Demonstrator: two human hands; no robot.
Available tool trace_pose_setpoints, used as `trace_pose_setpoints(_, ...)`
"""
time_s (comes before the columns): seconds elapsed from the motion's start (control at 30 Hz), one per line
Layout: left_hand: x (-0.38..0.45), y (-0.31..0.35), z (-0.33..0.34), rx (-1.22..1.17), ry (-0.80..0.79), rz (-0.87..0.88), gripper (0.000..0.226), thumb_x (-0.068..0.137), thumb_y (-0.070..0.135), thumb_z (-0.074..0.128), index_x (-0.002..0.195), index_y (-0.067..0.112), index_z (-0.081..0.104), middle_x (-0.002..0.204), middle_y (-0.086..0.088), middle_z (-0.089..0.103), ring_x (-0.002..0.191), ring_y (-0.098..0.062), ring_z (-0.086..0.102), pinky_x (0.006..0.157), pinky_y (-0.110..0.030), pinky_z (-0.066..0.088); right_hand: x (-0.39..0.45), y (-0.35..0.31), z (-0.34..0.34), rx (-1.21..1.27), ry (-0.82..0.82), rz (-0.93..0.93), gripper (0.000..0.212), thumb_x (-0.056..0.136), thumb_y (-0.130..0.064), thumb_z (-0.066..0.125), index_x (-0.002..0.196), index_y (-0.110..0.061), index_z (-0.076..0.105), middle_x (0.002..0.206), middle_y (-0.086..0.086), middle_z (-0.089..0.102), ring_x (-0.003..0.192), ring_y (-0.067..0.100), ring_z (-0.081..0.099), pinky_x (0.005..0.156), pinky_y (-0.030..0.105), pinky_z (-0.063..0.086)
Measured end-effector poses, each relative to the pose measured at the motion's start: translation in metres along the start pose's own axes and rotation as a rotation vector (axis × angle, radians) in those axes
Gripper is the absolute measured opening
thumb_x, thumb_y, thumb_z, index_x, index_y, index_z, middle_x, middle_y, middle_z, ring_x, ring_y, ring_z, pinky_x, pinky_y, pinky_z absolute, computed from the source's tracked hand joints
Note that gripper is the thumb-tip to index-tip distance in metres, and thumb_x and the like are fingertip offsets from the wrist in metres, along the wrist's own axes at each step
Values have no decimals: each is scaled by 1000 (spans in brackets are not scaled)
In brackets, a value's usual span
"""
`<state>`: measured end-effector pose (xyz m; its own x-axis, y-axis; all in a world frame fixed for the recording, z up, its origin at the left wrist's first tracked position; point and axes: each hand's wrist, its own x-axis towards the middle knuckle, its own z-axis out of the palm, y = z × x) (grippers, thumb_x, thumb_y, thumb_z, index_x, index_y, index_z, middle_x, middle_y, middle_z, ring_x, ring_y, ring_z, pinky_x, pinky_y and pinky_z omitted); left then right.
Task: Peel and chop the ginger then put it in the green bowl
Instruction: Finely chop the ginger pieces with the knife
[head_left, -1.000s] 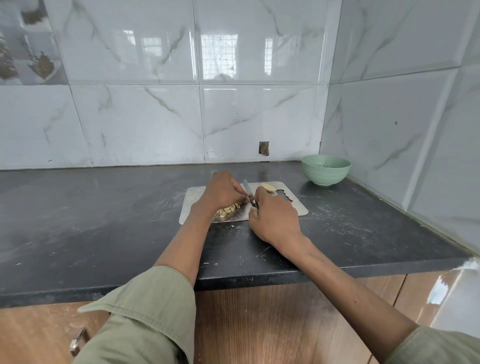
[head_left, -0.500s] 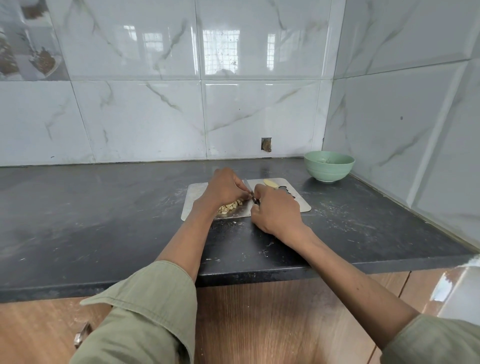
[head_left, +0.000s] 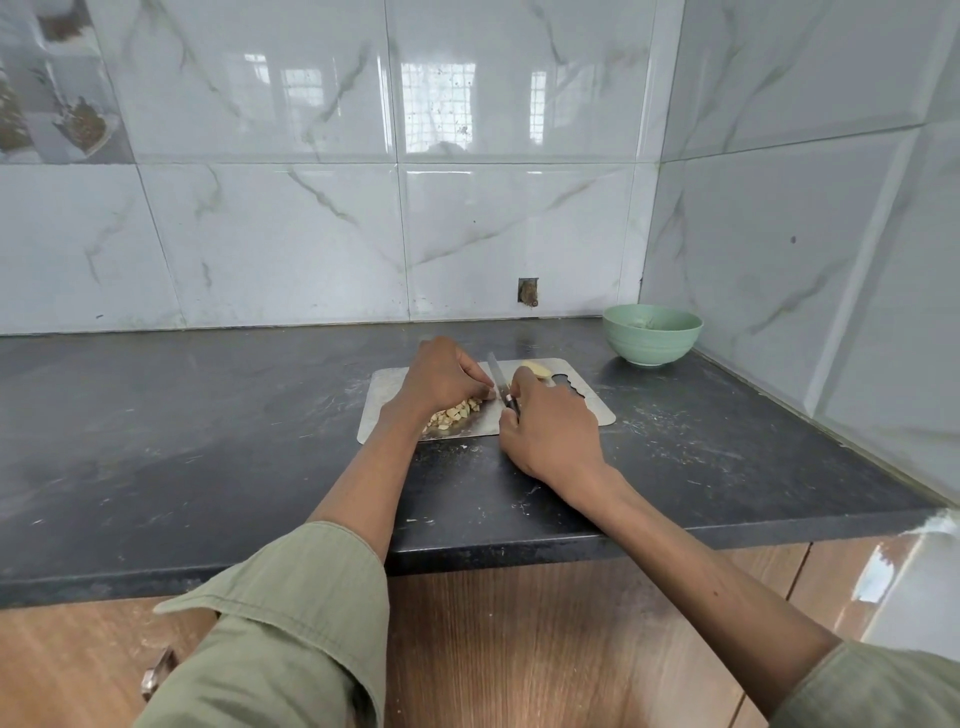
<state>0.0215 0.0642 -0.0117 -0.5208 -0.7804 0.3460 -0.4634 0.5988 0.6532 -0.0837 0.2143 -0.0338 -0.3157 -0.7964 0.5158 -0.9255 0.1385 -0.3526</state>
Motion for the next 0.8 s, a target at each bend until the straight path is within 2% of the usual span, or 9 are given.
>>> trace_pose_setpoints(0.1,1,0,-1,7,-2,8,13,70,11,94,77,17,85,67,2,76,69,-13,74,69,-28,60,-1,-1,-1,-4,-1,-11,16,94,-26,50,108,-19,49,96,8,58,90,34,56,70,37,38)
trace_pose_setpoints(0.17,0,0,-1,3,-6,14,15,69,12,94,76,20,84,68,2,76,77,-21,75,75,-32,62,-2,-1,-2,-9,-6,-13,16,94,-26,50,109,-19,50,92,5,52,87,32,54,70,37,37)
trace_pose_setpoints(0.23,0,-1,0,1,-7,21,16,69,12,94,76,21,84,68,2,76,76,-21,75,75,-32,62,-2,-1,-2,-11,-10,-12,16,94,-27,51,109,-20,51,92,5,52,87,32,54,70,37,37)
trace_pose_setpoints(0.37,1,-1,1,24,-10,30,16,70,10,94,78,19,84,68,2,76,65,-9,69,69,-26,59,1,-2,-3,-4,-41,-7,16,92,-26,53,108,-21,54,97,8,59,96,34,57,71,37,36)
trace_pose_setpoints(0.53,1,0,2,20,-19,30,14,71,9,92,80,17,84,70,2,77,63,-4,68,64,-15,54,5,-1,-6,9,-84,23,21,92,-24,54,113,-23,59,87,-3,41,102,31,57,76,36,38)
trace_pose_setpoints(0.63,1,0,1,4,-27,24,14,71,10,93,81,17,85,71,1,77,65,-6,69,60,-10,47,4,-3,-3,-24,-48,29,21,93,-25,54,113,-22,58,93,2,49,101,32,58,74,36,38)
trace_pose_setpoints(0.73,0,0,0,-18,-29,26,14,72,13,94,81,19,85,70,2,77,68,-8,71,64,-14,50,3,-3,0,-41,-19,23,20,94,-27,53,113,-21,55,101,8,60,99,33,58,72,37,36)
trace_pose_setpoints(0.8,-1,0,0,-25,-31,25,14,72,13,93,81,19,85,70,2,77,67,-9,70,60,-15,49,2,-2,1,-37,-16,22,19,94,-28,52,112,-22,54,100,9,59,97,34,58,71,37,36)
